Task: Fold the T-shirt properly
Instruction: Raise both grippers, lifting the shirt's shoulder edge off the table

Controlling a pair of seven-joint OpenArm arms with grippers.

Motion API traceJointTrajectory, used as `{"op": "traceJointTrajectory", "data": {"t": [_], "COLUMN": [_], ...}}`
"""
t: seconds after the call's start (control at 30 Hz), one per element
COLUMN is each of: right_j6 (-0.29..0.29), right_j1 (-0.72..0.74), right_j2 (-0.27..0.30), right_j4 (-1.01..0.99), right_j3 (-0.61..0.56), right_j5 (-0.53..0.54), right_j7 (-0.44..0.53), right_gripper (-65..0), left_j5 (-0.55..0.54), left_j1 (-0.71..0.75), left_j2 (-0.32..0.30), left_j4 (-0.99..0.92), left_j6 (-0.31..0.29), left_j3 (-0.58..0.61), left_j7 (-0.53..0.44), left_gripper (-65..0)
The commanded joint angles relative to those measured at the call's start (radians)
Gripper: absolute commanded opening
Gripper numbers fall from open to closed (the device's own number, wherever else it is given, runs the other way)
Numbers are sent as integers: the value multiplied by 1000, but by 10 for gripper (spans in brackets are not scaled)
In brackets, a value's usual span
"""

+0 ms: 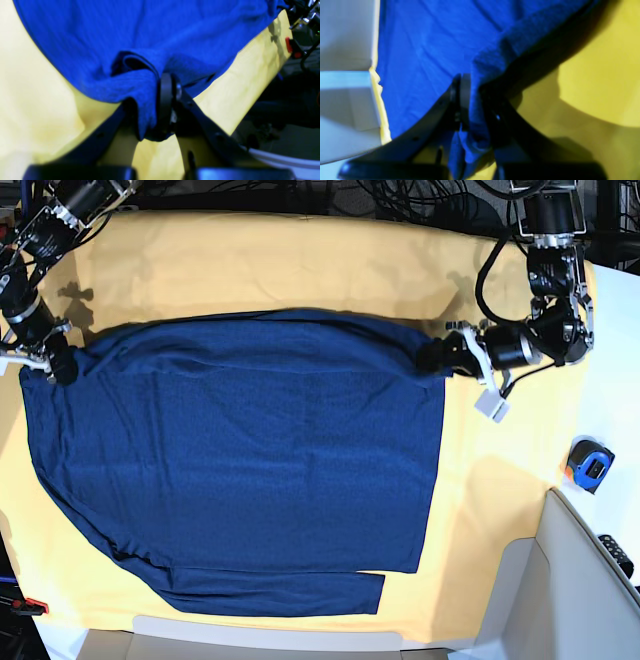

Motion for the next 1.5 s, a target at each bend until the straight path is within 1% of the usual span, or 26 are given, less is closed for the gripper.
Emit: {"op": "traceJointTrajectory", "data": {"t": [0.0, 0.13, 0.33, 0.4, 0.53, 0.67, 0.8, 1.03, 1.47], "right_j6": [7, 7, 7, 7, 7, 7, 7, 7, 8], "right_j1": [23, 77, 186, 218, 238, 244, 244, 243, 260], "right_j2": [17, 17, 17, 15, 12, 15, 15, 15, 17], "right_j4": [13, 6, -129, -181, -243, -287, -300, -295, -281], "right_j3": [2, 2, 3, 3, 3, 3, 3, 3, 3], "right_j5": [21, -5, -166, -212, -260, -285, -292, -292, -288], "right_j7": [11, 16, 19, 21, 82, 125, 125, 125, 125], "right_gripper": [-650, -650, -650, -650, -650, -650, -650, -650, -650], "left_j5": [-20, -20, -14, -14, -14, -12, -12, -12, -17], "left_j1": [-39, -122, -243, -269, -312, -332, -337, -335, -335], "left_j2": [-13, -13, -13, -13, -14, -14, -14, -14, -14], "left_j4": [-4, -121, -336, -388, -460, -503, -540, -541, -535], "left_j6": [-5, -5, -5, -2, 3, 3, 3, 5, -3], "left_j3": [-2, -2, -2, -1, 1, 2, 2, 2, -4], "left_j7": [-17, -21, -33, -56, -89, -107, -107, -110, -199], "left_gripper": [-650, -650, -650, -650, -650, -650, -650, -650, -650]}}
